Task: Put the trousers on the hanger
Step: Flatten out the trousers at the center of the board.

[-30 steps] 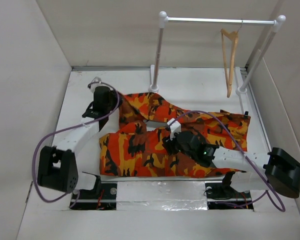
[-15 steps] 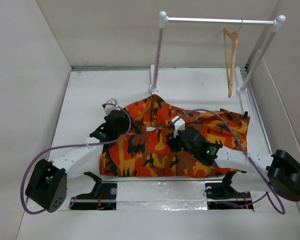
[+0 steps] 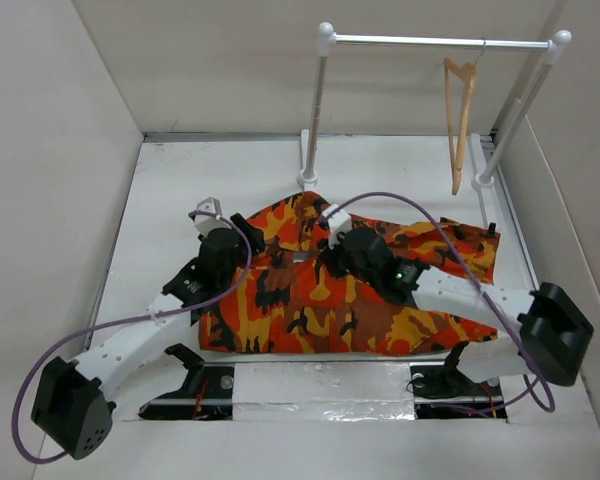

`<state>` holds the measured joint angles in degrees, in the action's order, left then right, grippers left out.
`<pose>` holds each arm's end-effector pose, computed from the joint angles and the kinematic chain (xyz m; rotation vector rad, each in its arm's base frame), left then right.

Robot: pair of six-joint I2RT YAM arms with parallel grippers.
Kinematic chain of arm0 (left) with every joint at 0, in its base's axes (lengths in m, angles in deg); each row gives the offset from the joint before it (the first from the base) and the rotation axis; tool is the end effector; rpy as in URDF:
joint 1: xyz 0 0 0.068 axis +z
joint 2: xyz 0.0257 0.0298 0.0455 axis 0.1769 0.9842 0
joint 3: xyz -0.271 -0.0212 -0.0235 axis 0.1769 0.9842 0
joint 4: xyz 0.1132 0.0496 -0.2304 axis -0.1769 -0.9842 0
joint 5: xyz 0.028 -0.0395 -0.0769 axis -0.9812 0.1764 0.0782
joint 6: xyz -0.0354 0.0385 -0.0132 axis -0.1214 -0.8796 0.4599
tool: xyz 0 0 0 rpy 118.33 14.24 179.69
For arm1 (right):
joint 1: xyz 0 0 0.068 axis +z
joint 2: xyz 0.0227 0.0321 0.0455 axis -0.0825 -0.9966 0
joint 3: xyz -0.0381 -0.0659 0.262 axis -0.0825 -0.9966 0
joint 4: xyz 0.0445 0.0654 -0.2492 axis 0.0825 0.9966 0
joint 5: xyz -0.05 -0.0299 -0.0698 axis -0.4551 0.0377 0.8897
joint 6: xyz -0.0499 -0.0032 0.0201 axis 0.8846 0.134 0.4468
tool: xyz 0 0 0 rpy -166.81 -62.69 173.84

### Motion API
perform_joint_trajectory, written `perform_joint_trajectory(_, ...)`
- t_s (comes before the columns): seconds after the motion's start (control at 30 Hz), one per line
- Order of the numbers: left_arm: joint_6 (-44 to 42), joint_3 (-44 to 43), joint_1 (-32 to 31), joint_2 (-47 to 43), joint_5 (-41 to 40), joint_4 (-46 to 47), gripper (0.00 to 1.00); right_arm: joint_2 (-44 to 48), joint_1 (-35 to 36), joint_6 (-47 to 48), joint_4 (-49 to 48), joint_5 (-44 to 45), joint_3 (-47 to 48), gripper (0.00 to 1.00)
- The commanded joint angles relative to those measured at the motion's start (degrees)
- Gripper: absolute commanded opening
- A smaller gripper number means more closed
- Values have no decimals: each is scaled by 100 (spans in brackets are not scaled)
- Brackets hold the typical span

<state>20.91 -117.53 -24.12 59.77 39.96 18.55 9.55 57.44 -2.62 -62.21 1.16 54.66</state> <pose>0.1882 -0.1118 0.2594 -0.3978 1.8573 -0.5467 0.1779 0.2203 0.2448 -0.7194 1.9095 0.3862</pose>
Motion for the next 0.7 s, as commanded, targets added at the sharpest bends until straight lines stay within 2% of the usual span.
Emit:
perform_joint_trajectory(0.0, 225, -167, -15, -779, -98, 76, 55, -642, -68, 451, -137, -331, 896, 38)
perform_joint_trajectory(0.1, 199, -317, -15, -1666, -230, -170, 54, -1512, 90, 539, -392, -473, 1626, 51)
perform_joint_trajectory(0.17, 120, -387, -15, -2029, -257, -310, 53, -2274, 151, 671, -226, -403, 2326, 55)
perform_joint_trajectory(0.27, -3, -580, -15, -2338, -213, -782, 52, -3276, 205, 794, 283, -167, 3258, 55)
perform_joint_trajectory(0.4, 50, -433, -15, -2609, -143, -1041, 51, -4035, 266, 909, 645, 246, 3841, 55)
perform_joint_trajectory(0.57, 102, -89, -15, -2892, 24, -882, 50, -4370, 319, 944, 680, 388, 4097, 55)
perform_joint_trajectory(0.67, 102, -45, -15, -2875, 112, -874, 50, -4572, 319, 892, 812, 608, 4308, 51)
